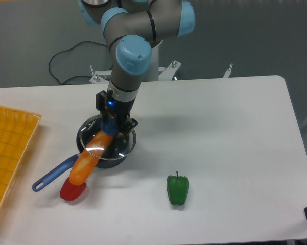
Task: Close the pot lid
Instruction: 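Lower the glass lid onto the rim of the black pot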
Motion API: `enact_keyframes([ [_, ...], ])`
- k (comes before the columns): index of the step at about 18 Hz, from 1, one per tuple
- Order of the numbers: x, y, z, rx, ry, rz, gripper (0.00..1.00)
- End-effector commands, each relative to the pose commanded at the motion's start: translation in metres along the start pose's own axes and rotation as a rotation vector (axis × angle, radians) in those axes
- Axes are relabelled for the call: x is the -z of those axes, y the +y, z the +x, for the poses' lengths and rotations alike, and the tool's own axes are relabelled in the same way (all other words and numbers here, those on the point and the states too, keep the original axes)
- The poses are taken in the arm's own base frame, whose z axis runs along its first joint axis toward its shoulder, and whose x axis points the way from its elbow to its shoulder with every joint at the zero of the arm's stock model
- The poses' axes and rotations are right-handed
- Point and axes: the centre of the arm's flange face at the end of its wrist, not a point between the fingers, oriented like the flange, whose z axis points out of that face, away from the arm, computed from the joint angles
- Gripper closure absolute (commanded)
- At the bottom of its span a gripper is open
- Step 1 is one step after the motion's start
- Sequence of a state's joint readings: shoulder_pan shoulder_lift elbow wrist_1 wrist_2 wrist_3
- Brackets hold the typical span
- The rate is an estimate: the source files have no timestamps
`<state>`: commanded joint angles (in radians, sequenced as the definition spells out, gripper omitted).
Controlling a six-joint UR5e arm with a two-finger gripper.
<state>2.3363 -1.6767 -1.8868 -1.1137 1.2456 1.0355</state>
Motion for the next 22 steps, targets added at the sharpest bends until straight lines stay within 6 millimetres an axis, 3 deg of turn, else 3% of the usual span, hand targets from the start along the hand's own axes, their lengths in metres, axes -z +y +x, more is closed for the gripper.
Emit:
enact_keyframes([
  [22,-0.0056,0.0005,0.0103,-0.035,-0.07,-0.028,0.52],
])
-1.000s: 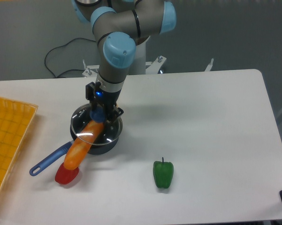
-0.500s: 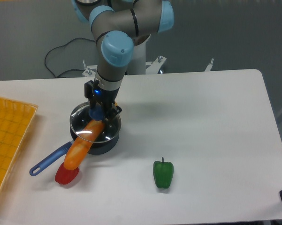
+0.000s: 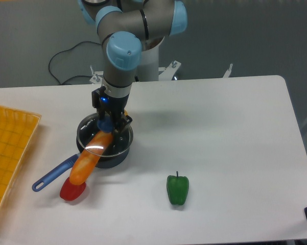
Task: Close the pot lid
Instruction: 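Lower the glass lid onto the rim of the black pot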
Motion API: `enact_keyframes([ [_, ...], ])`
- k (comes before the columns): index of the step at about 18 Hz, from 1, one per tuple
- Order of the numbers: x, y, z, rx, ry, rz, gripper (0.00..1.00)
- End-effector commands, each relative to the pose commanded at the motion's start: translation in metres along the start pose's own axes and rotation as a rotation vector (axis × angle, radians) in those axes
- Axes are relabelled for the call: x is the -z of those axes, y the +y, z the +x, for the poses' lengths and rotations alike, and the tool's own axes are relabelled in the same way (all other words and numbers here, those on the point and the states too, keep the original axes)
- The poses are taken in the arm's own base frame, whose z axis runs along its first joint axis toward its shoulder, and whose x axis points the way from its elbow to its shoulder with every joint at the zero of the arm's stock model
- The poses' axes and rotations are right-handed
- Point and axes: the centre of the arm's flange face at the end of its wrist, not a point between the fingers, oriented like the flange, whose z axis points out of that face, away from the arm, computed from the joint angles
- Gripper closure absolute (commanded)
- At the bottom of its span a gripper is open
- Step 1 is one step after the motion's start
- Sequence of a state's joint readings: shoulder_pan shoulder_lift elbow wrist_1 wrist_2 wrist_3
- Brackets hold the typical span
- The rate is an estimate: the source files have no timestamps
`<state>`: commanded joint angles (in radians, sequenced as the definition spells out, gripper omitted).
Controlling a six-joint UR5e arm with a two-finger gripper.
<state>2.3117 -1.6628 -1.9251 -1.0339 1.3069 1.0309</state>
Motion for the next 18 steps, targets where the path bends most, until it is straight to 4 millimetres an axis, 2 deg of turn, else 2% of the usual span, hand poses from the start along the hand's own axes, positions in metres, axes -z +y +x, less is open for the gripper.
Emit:
enact_keyframes([
  [18,-0.005,-0.012,0.016,-0.048,-0.028,-0.051,0.52],
])
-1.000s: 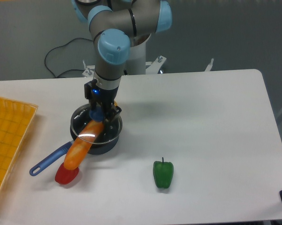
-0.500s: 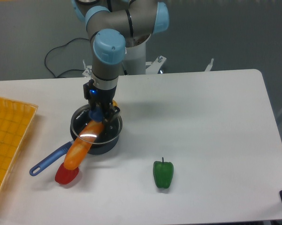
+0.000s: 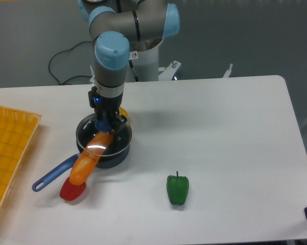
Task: Close the pot lid
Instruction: 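Lower the glass lid onto the rim of the black pot, then press the lid down onto the pot and hold still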
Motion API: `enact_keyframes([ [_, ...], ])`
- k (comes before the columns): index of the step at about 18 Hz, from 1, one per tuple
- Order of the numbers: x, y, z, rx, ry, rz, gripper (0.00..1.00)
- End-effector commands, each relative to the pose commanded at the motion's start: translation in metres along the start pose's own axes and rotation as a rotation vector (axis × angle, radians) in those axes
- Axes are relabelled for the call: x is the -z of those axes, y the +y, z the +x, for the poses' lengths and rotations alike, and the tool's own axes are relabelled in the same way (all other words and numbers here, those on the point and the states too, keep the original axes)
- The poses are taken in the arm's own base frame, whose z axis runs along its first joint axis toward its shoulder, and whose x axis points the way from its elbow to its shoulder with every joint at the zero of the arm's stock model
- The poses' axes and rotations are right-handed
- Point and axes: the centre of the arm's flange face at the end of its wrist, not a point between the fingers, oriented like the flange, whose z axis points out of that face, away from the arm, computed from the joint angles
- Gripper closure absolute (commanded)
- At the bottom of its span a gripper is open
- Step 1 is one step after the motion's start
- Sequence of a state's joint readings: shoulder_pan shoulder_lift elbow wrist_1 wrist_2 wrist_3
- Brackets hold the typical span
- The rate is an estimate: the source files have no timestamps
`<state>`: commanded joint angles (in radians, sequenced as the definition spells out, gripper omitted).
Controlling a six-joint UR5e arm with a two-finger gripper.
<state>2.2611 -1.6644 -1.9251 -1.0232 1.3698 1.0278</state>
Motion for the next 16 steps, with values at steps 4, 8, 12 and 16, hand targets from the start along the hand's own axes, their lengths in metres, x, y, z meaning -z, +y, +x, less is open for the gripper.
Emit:
enact_keyframes([
  [4,0.0,-0.005,0.005,-0.007,-0.002,0.003,0.52],
  [8,-0.004,-0.006,0.009,-0.003,0.002,0.001,0.52],
  [12,-0.012,-0.005,0.016,-0.014,0.001,-0.02,0.52],
  [16,-0.014,-0.004,0.018,-0.006,0.0,-0.019,0.52],
])
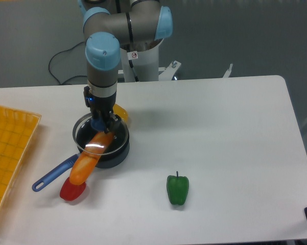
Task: Close the pot lid
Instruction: 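Press the lid down onto the pot and hold still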
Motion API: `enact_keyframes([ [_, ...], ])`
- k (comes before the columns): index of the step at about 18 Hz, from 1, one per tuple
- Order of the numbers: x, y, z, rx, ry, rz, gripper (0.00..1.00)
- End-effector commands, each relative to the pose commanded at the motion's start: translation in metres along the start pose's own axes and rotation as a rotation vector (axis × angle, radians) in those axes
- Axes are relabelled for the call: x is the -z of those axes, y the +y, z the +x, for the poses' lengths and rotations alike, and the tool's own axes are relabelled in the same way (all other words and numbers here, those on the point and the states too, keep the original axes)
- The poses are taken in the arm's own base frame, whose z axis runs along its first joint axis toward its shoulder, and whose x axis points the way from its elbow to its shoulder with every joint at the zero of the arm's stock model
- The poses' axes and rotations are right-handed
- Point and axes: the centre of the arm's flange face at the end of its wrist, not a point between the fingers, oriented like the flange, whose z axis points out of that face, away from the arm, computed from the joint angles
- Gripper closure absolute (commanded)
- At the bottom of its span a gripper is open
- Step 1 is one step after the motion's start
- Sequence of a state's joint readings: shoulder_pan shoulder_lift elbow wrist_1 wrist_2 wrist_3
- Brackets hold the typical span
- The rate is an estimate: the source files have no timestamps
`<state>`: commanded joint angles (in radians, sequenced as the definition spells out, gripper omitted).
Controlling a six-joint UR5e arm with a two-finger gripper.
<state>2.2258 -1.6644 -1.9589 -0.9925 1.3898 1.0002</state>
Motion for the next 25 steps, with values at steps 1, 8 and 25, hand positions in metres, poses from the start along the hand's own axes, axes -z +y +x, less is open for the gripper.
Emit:
enact_keyframes([
  [1,-0.0006,-0.0001,-0.0003,0.003,0.0,0.0,0.52],
  [8,-0.0049,-0.0012,-0.0022,0.004,-0.005,0.003,0.52],
  [25,-0.0088,-0.0031,-0.0023,0.003,-0.002,0.0,0.52],
])
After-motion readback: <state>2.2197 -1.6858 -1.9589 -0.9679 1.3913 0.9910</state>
